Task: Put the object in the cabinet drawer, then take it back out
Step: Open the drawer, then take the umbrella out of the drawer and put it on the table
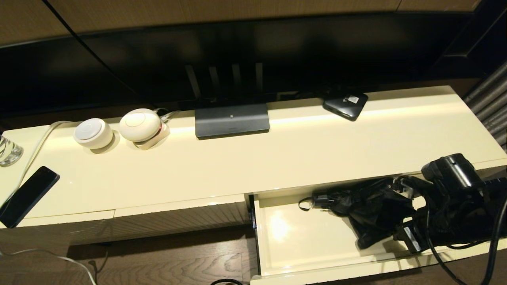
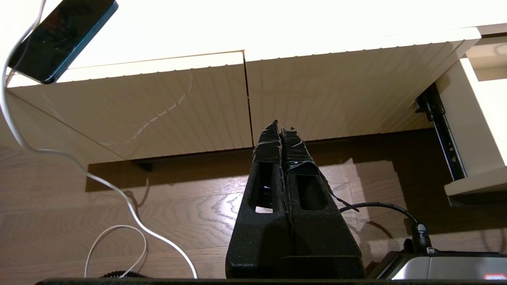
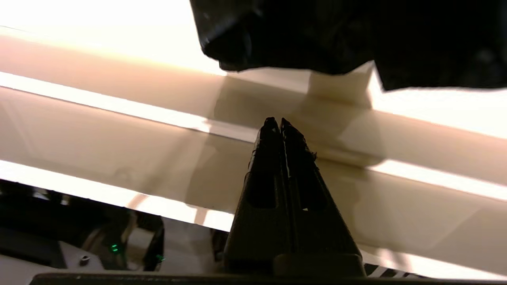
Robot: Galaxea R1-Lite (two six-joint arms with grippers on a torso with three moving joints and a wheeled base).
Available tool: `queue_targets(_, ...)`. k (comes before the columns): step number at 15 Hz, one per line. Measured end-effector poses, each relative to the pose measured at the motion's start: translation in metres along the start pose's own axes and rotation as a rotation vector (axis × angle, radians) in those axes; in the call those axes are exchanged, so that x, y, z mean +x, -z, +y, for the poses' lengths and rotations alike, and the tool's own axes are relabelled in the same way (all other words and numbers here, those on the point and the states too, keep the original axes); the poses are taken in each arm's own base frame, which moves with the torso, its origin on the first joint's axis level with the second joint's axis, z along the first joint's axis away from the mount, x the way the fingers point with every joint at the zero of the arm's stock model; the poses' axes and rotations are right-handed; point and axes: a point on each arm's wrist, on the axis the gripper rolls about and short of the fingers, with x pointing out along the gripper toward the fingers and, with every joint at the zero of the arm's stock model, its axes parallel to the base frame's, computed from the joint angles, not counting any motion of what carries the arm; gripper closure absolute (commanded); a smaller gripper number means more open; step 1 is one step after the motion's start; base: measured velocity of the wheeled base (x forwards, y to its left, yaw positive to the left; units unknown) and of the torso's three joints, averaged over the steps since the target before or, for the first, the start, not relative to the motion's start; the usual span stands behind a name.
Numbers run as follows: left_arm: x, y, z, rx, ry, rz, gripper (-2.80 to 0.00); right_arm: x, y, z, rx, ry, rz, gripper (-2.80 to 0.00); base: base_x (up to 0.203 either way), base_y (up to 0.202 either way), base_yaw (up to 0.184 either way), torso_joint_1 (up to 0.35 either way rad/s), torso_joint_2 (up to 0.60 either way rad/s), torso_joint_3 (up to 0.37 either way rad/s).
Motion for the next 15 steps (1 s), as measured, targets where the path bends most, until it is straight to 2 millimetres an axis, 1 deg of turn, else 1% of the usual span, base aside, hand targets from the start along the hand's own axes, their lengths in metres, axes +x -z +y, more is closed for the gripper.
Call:
queue_targets(3, 0.000, 0.000, 0.000, 0.000, -0.001, 0.000, 0.00, -0.006, -0.003, -0.004, -0.073, 0.010, -0.029, 0.00, 0.000, 0.000, 0.000, 0.000, 0.00, 0.000)
queue_targets(6, 0.000, 0.000, 0.000, 0.000, 0.000, 0.000, 0.00, -0.012, -0.005, -0.015, -0.263, 0.038, -0.046, 0.00, 0.000, 0.000, 0.000, 0.000, 0.00, 0.000)
queue_targets(11, 0.000, 0.000, 0.000, 0.000, 0.000, 0.000, 0.00, -0.014, -0.018, -0.030, -0.767, 0.103, -0.045, 0.00, 0.000, 0.000, 0.000, 0.000, 0.00, 0.000)
queue_targets(15, 0.000, 0.000, 0.000, 0.000, -0.001, 0.001, 0.00, -0.007, -0.031, -0.036, -1.073, 0.103, -0.017, 0.00, 0.000, 0.000, 0.000, 0.000, 0.00, 0.000)
